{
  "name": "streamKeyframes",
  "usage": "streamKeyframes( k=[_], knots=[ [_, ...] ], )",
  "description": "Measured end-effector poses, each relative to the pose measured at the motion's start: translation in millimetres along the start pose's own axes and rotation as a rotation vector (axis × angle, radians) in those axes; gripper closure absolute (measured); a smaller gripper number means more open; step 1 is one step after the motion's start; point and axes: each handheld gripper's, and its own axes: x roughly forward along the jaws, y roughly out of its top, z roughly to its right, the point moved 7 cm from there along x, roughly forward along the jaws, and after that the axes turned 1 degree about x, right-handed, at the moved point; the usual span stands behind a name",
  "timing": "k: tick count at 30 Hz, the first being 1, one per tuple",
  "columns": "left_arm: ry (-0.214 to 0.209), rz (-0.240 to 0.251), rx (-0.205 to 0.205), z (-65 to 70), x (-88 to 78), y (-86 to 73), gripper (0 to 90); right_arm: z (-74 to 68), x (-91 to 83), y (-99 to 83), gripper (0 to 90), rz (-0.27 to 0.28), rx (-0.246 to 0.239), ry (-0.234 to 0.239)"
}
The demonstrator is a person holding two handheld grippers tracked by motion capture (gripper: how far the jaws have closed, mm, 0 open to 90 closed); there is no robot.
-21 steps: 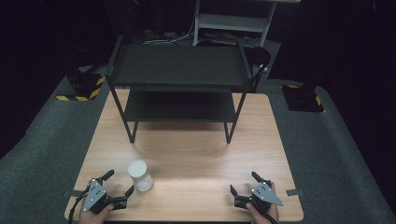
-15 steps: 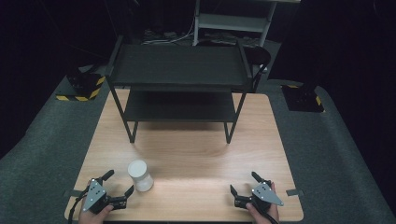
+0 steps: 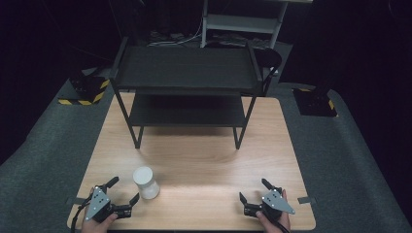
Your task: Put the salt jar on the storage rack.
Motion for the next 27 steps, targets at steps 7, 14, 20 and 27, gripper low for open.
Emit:
streamKeyframes(
  k=[7,14,20,27],
  knots=[
    [0.010,0.038,-0.009,1.3,-6.8,7.7,0.5,0.3,0.1,0.1,0.7,-0.001,0.002,0.002],
    [0.003,0.089,-0.013,5.8,-15.3,21.3,0.5,0.5,0.6,0.4,0.8,-0.002,0.001,0.005],
    [-0.037,0.101,0.016,15.2,-13.5,30.1,0.5,0.4,0.8,0.4,0.8,-0.002,-0.001,0.005],
    [-0.087,0.104,0.048,31.3,-3.5,40.0,0.5,0.4,0.8,0.5,0.7,-0.003,-0.002,0.006]
  ],
)
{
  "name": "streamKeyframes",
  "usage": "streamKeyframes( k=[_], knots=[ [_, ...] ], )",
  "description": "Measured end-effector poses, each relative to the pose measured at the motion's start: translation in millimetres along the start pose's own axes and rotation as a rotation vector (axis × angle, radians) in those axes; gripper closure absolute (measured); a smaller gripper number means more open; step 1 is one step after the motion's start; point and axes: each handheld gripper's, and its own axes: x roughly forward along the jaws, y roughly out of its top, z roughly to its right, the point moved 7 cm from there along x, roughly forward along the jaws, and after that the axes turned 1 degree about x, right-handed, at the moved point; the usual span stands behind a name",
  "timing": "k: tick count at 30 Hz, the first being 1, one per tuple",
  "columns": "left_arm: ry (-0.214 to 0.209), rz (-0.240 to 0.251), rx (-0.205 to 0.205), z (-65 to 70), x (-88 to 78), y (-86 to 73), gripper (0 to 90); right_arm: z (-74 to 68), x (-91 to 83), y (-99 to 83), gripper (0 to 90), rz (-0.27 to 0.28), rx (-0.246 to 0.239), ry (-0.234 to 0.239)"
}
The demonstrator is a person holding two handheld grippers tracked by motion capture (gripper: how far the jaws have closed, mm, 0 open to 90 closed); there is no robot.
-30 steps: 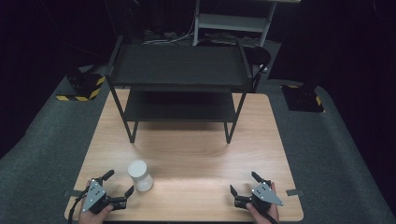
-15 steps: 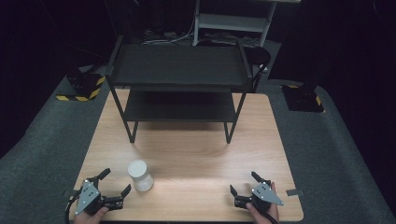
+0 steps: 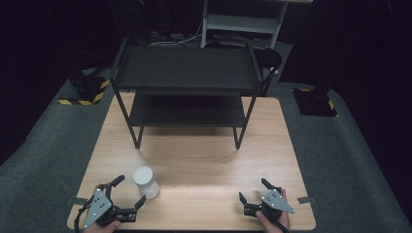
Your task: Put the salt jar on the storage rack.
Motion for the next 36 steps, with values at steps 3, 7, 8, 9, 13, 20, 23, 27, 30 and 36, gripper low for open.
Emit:
streamKeyframes(
  k=[3,7,8,9,13,20,23,27,30,36],
  knots=[
    [-0.001,0.003,0.005,4.8,6.1,2.9,0.5,0.2,-0.1,-0.2,0.8,0.002,-0.001,0.001],
    [0.012,-0.005,0.000,7.5,16.8,5.0,0.5,0.1,-0.3,-0.4,0.8,0.004,-0.003,0.001],
    [0.012,-0.005,0.000,7.5,16.8,5.0,0.5,0.1,-0.3,-0.4,0.8,0.004,-0.003,0.001],
    [0.016,-0.008,-0.003,7.9,19.1,5.3,0.5,0.1,-0.4,-0.4,0.7,0.003,-0.003,0.001],
    [0.039,-0.018,-0.005,7.6,26.2,8.1,2.4,0.1,-0.7,-0.6,0.7,0.005,-0.005,0.000],
    [0.033,-0.034,-0.006,1.0,32.1,6.2,20.0,-0.5,-1.1,-1.1,0.7,0.009,-0.010,0.000],
    [0.041,-0.024,-0.008,-0.6,31.7,5.8,26.4,-0.4,-1.3,-1.2,0.7,0.010,-0.012,0.001],
    [0.027,-0.019,-0.014,-2.4,32.0,5.6,33.2,-0.1,-1.1,-1.2,0.8,0.010,-0.013,0.004],
    [0.027,-0.009,-0.022,-2.1,32.3,3.6,33.6,-0.1,-1.2,-1.3,0.8,0.011,-0.014,0.003],
    [0.029,-0.020,-0.023,-1.8,33.9,6.6,33.8,0.0,-1.1,-1.3,0.7,0.011,-0.015,0.006]
  ],
)
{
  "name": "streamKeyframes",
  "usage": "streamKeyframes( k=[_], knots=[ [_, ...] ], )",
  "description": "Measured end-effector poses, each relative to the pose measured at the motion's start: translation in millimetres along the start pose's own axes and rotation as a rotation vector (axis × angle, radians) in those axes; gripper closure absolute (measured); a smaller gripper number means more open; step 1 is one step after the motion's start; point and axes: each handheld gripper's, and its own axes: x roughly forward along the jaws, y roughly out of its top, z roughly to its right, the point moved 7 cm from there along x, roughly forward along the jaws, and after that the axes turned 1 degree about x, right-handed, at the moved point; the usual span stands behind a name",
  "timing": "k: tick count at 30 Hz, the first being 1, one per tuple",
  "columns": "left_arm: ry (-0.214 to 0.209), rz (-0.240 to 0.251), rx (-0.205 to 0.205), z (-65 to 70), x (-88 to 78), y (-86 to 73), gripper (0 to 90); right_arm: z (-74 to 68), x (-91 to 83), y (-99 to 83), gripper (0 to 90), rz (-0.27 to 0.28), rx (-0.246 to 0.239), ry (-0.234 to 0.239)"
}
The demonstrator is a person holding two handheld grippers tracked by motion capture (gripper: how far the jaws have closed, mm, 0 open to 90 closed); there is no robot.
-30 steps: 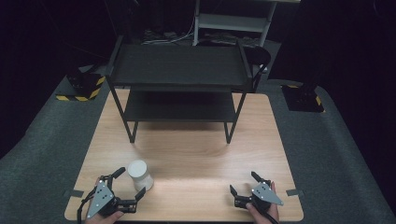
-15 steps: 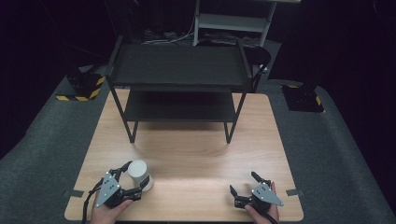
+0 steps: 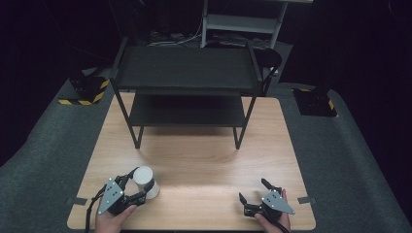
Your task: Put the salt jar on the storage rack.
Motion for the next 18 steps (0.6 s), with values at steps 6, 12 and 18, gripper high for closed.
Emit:
streamKeyframes(
  k=[6,12,18],
  knots=[
    [-0.006,-0.017,-0.009,2.2,4.9,4.8,33.8,0.2,-0.1,-0.3,0.8,0.003,0.002,0.000],
    [-0.007,-0.007,-0.028,9.2,13.0,16.8,33.8,0.7,-0.4,-0.7,0.8,0.006,0.002,0.002],
    [-0.020,-0.012,-0.003,16.4,21.7,38.9,33.8,0.9,-0.5,-0.7,0.7,0.006,0.003,0.004]
  ],
)
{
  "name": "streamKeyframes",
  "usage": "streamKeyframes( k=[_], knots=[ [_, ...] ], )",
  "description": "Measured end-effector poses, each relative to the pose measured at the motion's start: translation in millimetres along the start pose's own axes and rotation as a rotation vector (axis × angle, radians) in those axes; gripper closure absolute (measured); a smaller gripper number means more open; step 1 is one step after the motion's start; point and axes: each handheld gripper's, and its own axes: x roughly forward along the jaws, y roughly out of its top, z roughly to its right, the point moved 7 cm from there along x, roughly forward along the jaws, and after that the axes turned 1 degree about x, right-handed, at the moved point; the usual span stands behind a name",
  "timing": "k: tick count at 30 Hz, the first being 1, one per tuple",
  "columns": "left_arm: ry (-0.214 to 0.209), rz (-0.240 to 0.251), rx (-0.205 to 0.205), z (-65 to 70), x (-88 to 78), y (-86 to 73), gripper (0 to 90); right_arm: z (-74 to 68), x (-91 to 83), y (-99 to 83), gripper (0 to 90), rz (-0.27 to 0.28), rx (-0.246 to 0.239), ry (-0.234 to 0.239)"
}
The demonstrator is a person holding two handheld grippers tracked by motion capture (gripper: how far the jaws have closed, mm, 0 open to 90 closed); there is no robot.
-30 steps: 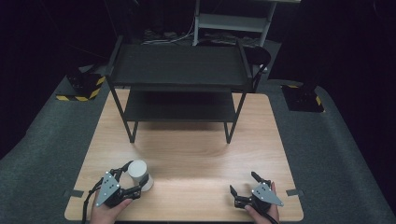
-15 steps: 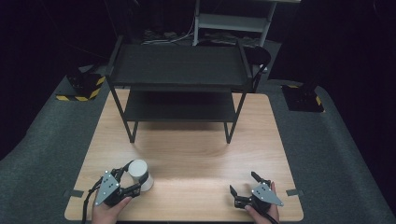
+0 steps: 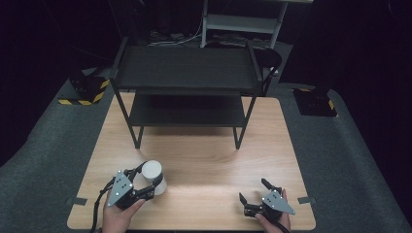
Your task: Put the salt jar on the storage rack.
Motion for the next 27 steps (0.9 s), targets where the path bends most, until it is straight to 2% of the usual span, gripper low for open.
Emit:
streamKeyframes(
  k=[2,3,5,6,8,10,15,16,17,27],
  knots=[
    [-0.006,-0.004,0.007,2.2,4.4,11.1,33.8,0.1,0.0,0.0,0.7,0.000,0.002,0.000],
    [-0.006,-0.004,0.007,2.2,4.4,11.1,33.8,0.1,0.0,0.0,0.7,0.000,0.002,0.000],
    [-0.006,0.000,0.011,6.5,11.2,25.9,33.8,0.1,0.0,0.0,0.7,0.001,0.001,0.000],
    [-0.006,0.000,0.011,6.5,11.2,25.9,33.8,0.2,0.0,-0.1,0.7,0.002,0.000,0.001],
    [-0.010,0.002,0.020,9.6,18.6,39.8,33.8,0.2,0.0,-0.1,0.7,0.001,0.000,0.001],
    [-0.013,0.000,0.011,11.5,25.2,50.7,33.8,0.4,0.1,-0.1,0.7,0.001,0.002,0.001],
    [-0.008,-0.002,0.009,16.6,40.2,71.8,33.8,1.0,0.0,-0.2,0.8,0.004,0.005,0.003],
    [-0.008,-0.002,0.009,16.6,40.2,71.8,33.8,1.0,0.1,-0.2,0.8,0.004,0.005,0.004],
    [-0.009,0.000,0.002,17.6,46.1,79.5,33.8,1.0,0.1,-0.2,0.7,0.004,0.005,0.004],
    [0.006,0.004,0.002,18.5,74.0,116.1,33.8,2.6,-0.2,-0.5,0.7,0.009,0.007,0.012]
  ],
)
